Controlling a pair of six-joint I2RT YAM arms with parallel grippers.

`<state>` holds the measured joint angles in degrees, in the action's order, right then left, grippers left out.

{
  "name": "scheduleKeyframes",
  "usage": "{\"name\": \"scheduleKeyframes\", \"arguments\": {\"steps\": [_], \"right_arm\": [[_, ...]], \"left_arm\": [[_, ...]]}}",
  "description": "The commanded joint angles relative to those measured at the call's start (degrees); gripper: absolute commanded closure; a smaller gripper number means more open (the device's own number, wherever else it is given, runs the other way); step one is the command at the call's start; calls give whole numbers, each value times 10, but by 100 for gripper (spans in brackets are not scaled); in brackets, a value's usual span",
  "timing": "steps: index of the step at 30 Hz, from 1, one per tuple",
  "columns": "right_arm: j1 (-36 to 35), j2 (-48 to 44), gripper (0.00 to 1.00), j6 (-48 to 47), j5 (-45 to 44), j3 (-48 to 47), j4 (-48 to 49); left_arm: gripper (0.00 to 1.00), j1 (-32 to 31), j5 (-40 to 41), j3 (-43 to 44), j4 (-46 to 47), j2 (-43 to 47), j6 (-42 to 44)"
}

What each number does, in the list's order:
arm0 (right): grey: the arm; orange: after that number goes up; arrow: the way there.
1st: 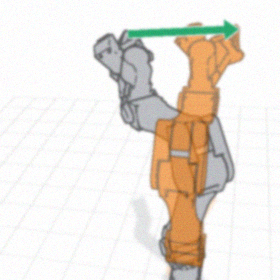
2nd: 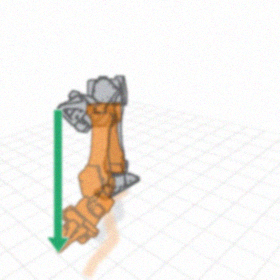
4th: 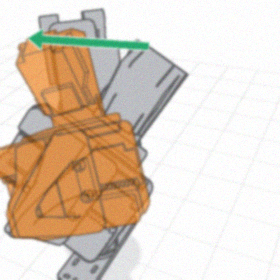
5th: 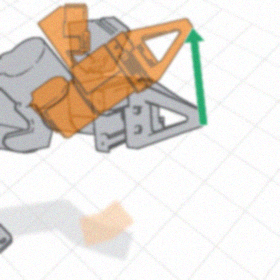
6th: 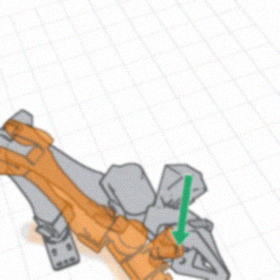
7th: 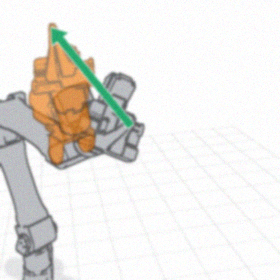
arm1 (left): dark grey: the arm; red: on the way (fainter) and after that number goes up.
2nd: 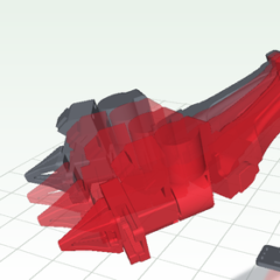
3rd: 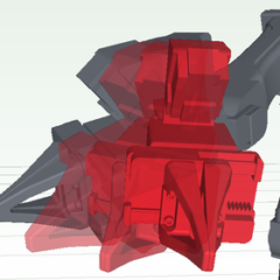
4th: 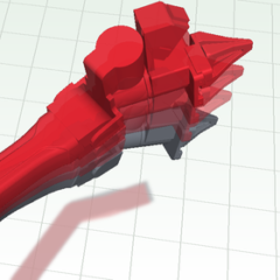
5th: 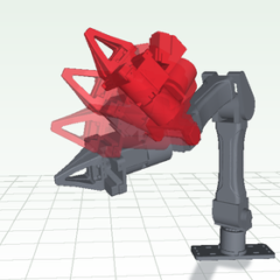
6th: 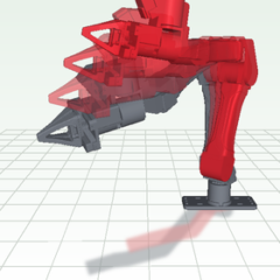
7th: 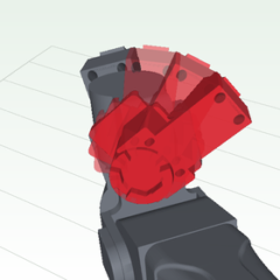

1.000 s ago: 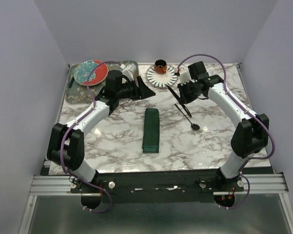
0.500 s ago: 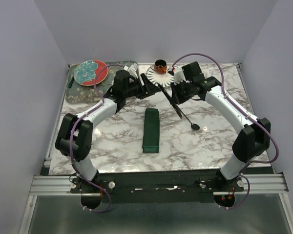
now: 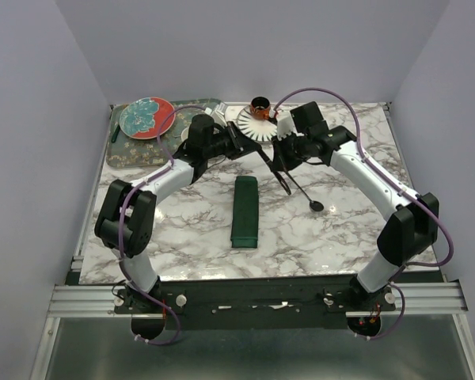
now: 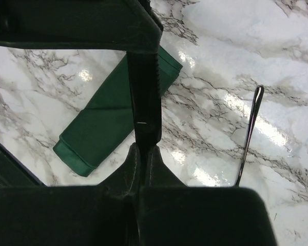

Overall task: Fold the napkin into a case and place the utensils inside
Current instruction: Pass from the right arm to the left, then pass from the left arm to the right

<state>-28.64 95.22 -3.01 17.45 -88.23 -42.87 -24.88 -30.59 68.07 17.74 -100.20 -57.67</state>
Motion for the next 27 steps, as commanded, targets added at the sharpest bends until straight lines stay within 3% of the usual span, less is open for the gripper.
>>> {"name": "scheduleKeyframes", "arguments": {"steps": [1,2,5,8,11,13,17,25,27], "right_arm": [[-9,-28,99,5,69,-10,28],[-10,-28,94,8,82,-10,30],[17,-30,52,10,164,-18,15],[60,-47,25,-1,251,-9,9],[85,-64,22,-28,331,17,6],[85,-73,21,-66,386,35,-8],[85,-73,22,-58,474,50,-5],[76,-54,40,-19,522,74,20],[76,-55,50,-13,524,80,24]], "left_arm": [[100,-3,-34,14,72,-13,-24],[100,-1,-56,14,82,-12,-26],[100,15,-108,15,107,-7,-35],[100,26,-154,14,140,5,-37],[100,40,-210,-9,217,11,-106],[100,44,-245,-18,326,6,-147],[100,45,-271,-24,415,8,-191],[100,45,-270,-27,477,11,-221],[100,45,-269,-27,478,13,-221]]}}
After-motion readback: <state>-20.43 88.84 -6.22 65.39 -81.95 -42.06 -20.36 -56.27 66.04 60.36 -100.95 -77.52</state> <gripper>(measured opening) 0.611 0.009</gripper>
